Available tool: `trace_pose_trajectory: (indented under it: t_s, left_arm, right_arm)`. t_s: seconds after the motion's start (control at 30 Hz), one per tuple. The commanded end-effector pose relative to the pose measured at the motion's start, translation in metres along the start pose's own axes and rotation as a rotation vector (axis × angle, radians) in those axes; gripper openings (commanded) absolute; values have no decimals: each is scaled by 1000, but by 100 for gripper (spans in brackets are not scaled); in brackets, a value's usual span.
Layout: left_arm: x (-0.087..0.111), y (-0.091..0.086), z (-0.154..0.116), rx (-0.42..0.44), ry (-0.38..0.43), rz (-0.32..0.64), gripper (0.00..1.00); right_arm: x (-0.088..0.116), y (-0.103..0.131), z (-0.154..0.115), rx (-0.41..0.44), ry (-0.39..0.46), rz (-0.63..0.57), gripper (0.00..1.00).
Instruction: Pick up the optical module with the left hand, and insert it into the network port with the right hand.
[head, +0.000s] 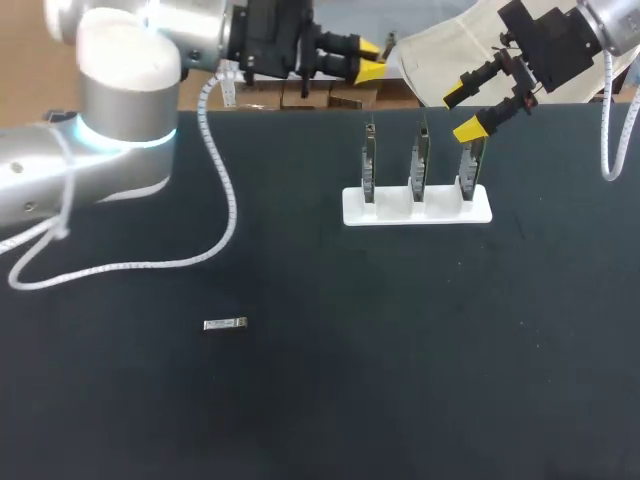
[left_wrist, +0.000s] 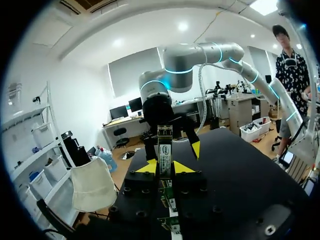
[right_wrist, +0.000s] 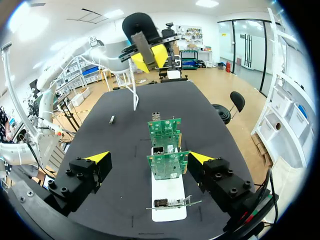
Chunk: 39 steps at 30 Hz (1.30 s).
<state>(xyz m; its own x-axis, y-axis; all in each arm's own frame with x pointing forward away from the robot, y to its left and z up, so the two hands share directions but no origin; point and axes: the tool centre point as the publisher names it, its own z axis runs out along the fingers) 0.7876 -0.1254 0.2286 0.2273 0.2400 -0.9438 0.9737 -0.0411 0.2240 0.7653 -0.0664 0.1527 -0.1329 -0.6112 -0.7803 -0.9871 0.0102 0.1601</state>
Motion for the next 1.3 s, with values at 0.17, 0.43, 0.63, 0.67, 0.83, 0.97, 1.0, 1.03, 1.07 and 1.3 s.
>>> trace_pose_trajectory:
  t_s: [0.17,0.43,0.63,0.67,0.83,0.97,1.0,1.03,1.07,1.3]
  left_arm:
    - [3,7,19,32,-22,-45,0]
    - [6,-9,25,14,-20,-123,0]
    - [8,-13,31,-8,-37,-148,0]
    - [8,-13,33,-5,-41,-150,0]
    - [8,-14,44,-1,-68,-154,0]
    - [8,-15,50,1,-71,-168,0]
    - [8,-16,51,2,-72,-173,0]
    - [9,-16,52,4,-68,-180,0]
    - [9,-17,53,3,-71,-187,0]
    - [18,-23,57,-17,-111,-246,0]
  right_arm:
    - [0,0,0,-1,-1,-1,100]
    - [0,0,0,-1,-1,-1,100]
    - [0,0,0,-1,-1,-1,100]
    - [0,0,0,-1,-1,-1,100]
    - [0,0,0,-1,-1,-1,100]
    - [0,0,0,-1,-1,-1,100]
    - [0,0,0,-1,-1,-1,100]
    - [0,0,0,-1,-1,-1,100]
    - [0,0,0,-1,-1,-1,100]
    - [0,0,0,-1,-1,-1,100]
